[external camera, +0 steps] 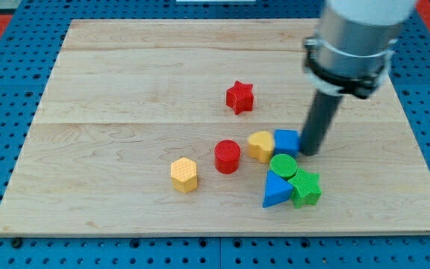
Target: Push the green star along with the red circle towards the bottom left
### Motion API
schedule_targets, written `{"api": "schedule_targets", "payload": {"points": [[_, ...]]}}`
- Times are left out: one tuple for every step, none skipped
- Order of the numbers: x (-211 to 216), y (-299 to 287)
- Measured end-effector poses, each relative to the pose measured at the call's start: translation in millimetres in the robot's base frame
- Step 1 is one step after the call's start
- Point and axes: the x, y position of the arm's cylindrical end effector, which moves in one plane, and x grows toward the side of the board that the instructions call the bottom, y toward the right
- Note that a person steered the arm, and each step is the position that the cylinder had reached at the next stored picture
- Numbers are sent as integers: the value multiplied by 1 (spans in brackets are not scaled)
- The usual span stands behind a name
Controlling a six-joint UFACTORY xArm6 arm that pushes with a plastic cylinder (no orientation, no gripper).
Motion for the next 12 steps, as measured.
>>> {"api": "schedule_targets", "payload": {"points": [[-11, -27], [-13, 44], [47, 96], [61, 85], [59, 46], [59, 49], [66, 72], [72, 79], [72, 2], [71, -35], [58, -56], [44, -80]]}}
